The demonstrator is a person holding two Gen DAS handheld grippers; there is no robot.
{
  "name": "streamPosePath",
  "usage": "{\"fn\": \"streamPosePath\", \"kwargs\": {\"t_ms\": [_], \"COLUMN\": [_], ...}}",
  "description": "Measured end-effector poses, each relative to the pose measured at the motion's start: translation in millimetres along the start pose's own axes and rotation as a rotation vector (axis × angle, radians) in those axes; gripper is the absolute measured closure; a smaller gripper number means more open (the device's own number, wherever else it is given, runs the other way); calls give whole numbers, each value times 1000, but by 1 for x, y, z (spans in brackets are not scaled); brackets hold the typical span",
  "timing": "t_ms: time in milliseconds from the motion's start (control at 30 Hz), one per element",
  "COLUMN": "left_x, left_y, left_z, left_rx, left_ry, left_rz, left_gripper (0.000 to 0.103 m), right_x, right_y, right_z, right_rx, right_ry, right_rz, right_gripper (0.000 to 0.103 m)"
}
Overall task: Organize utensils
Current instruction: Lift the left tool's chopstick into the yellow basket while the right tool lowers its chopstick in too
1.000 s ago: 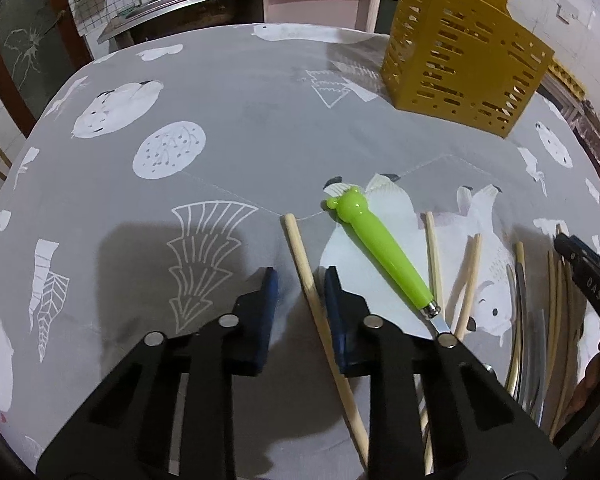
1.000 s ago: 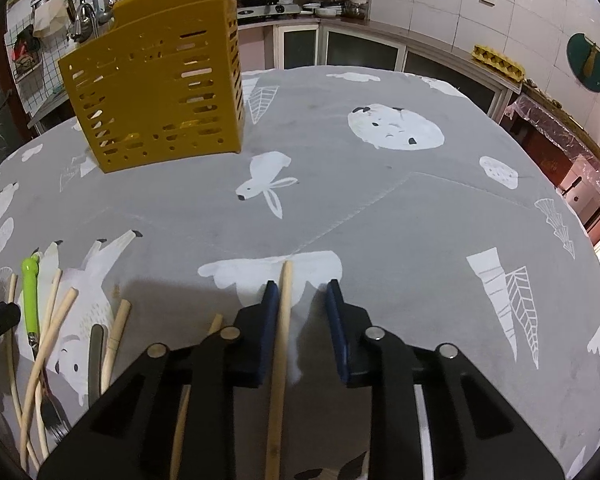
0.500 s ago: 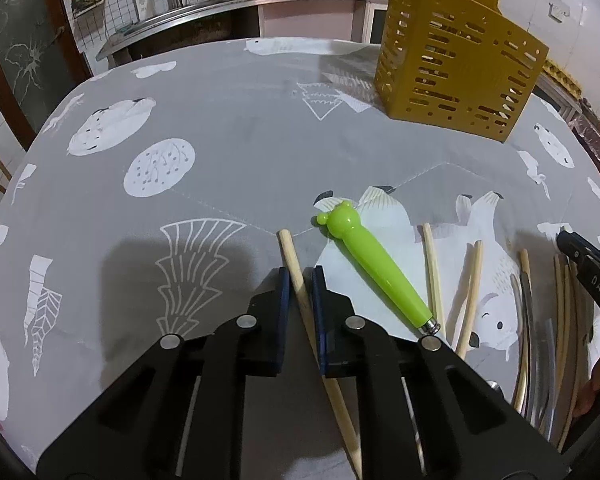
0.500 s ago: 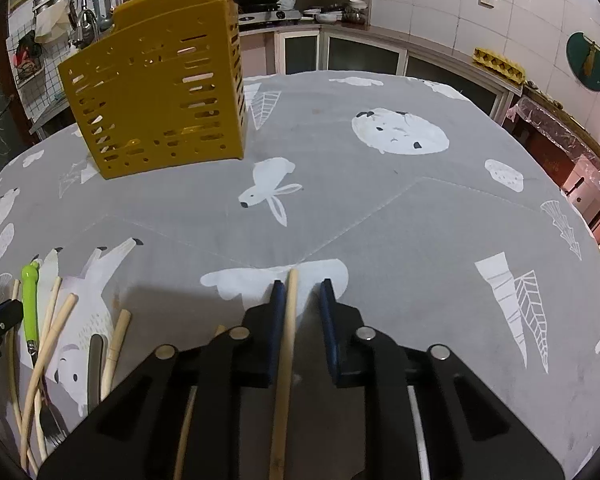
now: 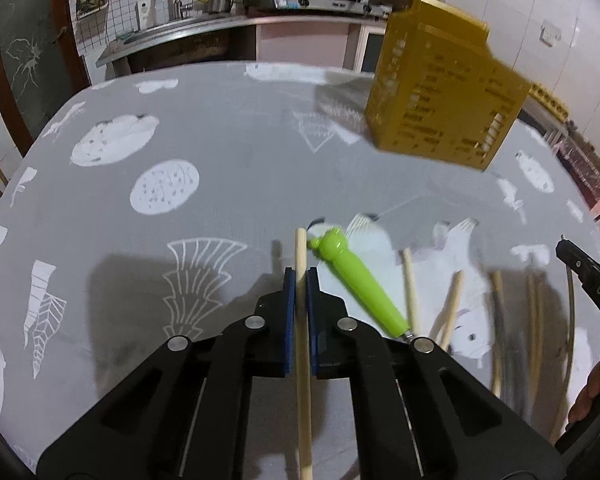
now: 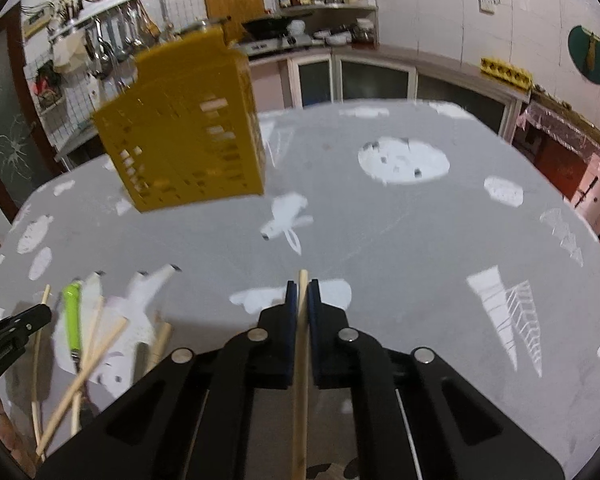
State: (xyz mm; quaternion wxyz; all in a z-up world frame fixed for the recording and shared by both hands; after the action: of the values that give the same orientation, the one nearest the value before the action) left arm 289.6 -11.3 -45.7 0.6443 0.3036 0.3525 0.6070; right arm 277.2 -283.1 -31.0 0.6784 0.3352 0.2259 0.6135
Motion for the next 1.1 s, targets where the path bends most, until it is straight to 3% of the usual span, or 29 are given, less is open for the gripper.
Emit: {"fn": "streamPosePath", "kwargs": {"t_ms": [233, 467, 667, 867, 1100], "left_x": [-2, -9, -19, -26, -34], "left_y": [44, 79, 94, 105, 123], "left_z": [15, 28, 38, 51, 72], "left_rx": [-151, -242, -319, -378, -467], "left_ry": [11, 4, -15, -18, -30], "left_rz": [-40, -84, -76, -148, -171], "left_gripper": [99, 99, 99, 99, 99], "right_x": [4, 8, 8, 9, 16], "right_y": [36, 71, 87, 97, 123], "right_z": [17, 29, 37, 39, 59], "right_rx": [-121, -274, -350, -404, -527], "right_ry": [3, 15, 26, 30, 54], "right_rz": [28, 52, 52, 72, 80], "right_gripper": [97, 97, 97, 97, 97]}}
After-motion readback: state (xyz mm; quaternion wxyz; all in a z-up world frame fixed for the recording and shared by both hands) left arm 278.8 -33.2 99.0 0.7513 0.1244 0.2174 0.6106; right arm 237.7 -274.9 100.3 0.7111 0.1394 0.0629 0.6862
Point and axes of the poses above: each gripper's, at about its wrist camera, not at the fingertips, and y roughly against the way its jaws point, x to its left, z to its top, the point moved 4 cm from there along -y, roughly the way its jaws point, and after that the axes turned 3 degrees about x, right-handed, at the moved point
